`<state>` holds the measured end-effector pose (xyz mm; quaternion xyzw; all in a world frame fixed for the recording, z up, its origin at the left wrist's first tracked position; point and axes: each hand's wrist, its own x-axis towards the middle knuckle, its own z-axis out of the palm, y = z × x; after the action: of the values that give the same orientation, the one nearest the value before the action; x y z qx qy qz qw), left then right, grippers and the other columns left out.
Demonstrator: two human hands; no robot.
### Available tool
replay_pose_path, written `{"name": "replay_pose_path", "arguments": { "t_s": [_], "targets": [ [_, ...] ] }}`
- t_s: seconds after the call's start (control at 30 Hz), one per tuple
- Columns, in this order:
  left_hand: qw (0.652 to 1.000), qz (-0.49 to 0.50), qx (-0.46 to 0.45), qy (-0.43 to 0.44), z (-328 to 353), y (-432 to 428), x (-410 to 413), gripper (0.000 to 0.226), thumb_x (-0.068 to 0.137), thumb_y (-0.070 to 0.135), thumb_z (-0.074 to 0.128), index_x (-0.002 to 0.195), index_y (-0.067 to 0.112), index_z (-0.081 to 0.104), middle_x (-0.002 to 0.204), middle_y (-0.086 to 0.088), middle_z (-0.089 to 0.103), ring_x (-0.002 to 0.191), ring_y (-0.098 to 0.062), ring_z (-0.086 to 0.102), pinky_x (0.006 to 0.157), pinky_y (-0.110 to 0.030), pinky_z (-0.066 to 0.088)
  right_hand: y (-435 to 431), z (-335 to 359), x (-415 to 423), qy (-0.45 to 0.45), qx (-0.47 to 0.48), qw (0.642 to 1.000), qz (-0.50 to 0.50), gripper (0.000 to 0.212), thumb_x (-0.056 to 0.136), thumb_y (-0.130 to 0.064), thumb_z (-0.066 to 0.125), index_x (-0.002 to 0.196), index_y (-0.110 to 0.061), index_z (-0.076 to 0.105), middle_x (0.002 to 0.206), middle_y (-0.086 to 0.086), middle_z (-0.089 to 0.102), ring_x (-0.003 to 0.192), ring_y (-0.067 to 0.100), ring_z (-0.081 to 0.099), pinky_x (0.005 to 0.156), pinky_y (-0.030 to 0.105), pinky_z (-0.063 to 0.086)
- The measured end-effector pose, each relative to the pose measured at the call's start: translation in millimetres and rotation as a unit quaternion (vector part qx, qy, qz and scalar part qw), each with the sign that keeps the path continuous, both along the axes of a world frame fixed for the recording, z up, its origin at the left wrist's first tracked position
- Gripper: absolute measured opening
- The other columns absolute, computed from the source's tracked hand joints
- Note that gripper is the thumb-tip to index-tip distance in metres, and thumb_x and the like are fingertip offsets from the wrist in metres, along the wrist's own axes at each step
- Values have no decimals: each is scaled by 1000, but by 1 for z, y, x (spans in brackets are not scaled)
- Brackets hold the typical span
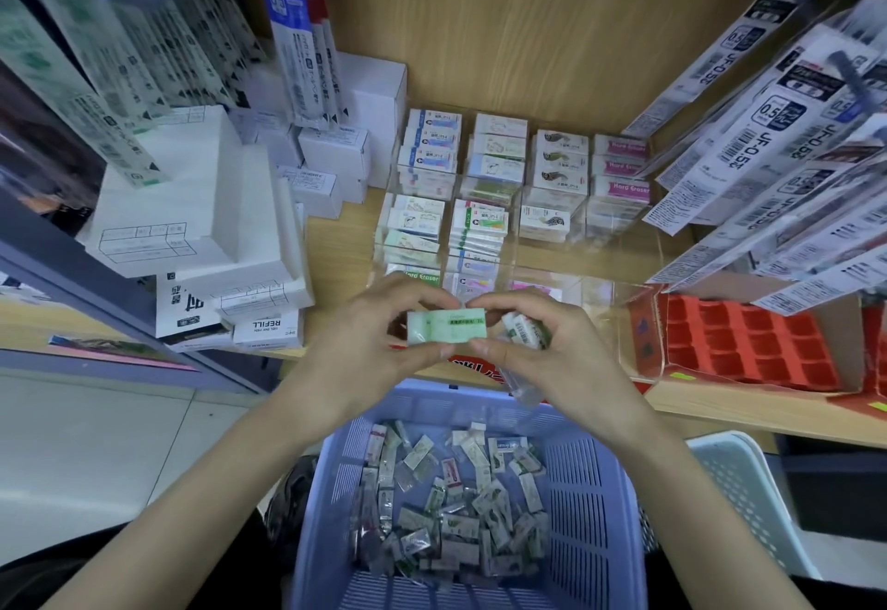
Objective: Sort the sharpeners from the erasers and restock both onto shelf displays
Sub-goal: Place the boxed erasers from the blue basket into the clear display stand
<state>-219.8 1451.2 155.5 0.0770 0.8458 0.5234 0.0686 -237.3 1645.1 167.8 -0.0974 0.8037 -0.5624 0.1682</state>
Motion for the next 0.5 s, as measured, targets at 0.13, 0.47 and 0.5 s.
{"name": "replay_pose_path", "arguments": {
  "t_s": [0.13,0.47,0.5],
  "targets": [
    [998,-23,-42,45,1,3,14,37,76,14,76,98,37,57,99,16,56,95,-2,55,86,-20,44,4,-4,12,11,20,1000,17,32,76,-12,76,98,-32,67,97,1,62,92,3,56,82,8,39],
    [985,136,-106,24,-10,-11,19,44,80,18,73,120,17,55,110,10,45,94,1,52,75,-3,34,21,-8,31,27,20,993,-112,26,77,-17,73,97,-33,65,100,-1,61,89,-11,54,80,1,35],
    [982,152,-110,10,-12,-16,15,48,79,18,74,123,16,54,114,7,44,99,-6,52,77,-7,34,22,-9,29,31,28,992,-117,27,77,-19,73,98,-34,65,103,0,60,91,-13,53,81,0,35]
  ]
}}
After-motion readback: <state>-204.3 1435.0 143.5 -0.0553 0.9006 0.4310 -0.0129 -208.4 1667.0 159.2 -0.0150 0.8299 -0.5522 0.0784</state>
